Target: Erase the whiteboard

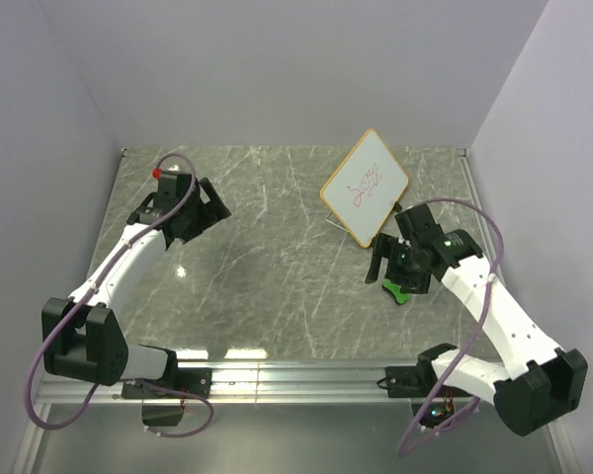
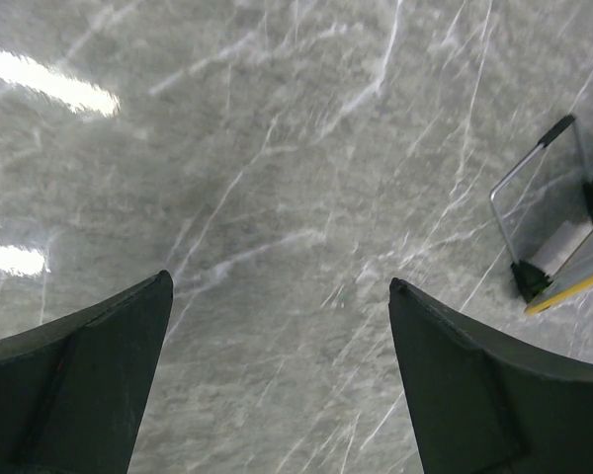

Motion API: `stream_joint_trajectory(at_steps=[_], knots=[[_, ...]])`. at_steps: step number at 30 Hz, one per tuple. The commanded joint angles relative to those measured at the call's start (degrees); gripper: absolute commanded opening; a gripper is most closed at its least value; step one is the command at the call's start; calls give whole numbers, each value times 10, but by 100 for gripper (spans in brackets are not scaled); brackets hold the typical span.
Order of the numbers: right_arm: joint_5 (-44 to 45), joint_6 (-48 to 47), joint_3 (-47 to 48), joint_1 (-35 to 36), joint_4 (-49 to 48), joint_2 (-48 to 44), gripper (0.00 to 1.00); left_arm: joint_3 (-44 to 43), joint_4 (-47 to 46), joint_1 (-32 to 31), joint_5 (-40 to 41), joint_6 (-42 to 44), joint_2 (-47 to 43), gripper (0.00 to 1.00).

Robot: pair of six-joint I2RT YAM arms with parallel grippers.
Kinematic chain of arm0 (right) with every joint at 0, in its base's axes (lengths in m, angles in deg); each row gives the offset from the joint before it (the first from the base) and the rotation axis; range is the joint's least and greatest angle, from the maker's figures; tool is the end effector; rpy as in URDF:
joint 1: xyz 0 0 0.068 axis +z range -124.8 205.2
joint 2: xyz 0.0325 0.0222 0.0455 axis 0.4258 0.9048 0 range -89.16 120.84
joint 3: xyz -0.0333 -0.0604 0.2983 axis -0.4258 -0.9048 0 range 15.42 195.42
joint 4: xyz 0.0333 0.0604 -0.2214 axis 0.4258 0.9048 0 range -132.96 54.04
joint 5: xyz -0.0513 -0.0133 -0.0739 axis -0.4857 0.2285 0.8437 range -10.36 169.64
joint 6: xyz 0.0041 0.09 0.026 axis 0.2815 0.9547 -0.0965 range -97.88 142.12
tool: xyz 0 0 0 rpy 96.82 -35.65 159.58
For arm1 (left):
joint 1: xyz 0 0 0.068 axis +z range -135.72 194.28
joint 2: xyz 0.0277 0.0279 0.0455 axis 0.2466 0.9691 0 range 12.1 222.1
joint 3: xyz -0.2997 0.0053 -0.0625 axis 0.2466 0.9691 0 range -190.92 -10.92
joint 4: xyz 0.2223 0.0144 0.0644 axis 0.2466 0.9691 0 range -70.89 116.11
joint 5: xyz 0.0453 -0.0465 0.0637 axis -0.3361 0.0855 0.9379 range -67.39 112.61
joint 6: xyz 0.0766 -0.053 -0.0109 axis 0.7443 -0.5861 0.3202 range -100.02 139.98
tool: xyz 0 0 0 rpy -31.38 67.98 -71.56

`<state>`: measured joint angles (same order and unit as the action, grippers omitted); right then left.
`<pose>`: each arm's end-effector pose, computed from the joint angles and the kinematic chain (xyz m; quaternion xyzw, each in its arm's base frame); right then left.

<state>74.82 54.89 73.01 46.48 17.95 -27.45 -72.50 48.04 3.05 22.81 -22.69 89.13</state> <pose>0.1486 0.0655 0.2772 0.0886 0.9715 0.1347 0.1738 0.2824 -0.0557 0.2944 -0.2504 0.8871 -0.1743 0.3463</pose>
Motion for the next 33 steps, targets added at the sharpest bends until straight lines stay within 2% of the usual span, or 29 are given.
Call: stream_joint_trajectory(at_steps=[1, 6, 10, 22, 33], knots=[[67, -19, 4, 4, -3, 50, 94, 23, -38, -8, -25, -4, -26, 95], [125, -27, 30, 3, -17, 122, 94, 51, -51, -10, -40, -7, -36, 95], [75, -35, -7, -49, -76, 171, 92, 73, -68, -12, -54, -13, -53, 94], [82, -35, -86, -72, -191, 223, 89, 117, -85, -13, -60, -16, -79, 94], [105, -14, -84, -102, -206, 263, 89, 136, -94, -13, -51, -18, -83, 94]])
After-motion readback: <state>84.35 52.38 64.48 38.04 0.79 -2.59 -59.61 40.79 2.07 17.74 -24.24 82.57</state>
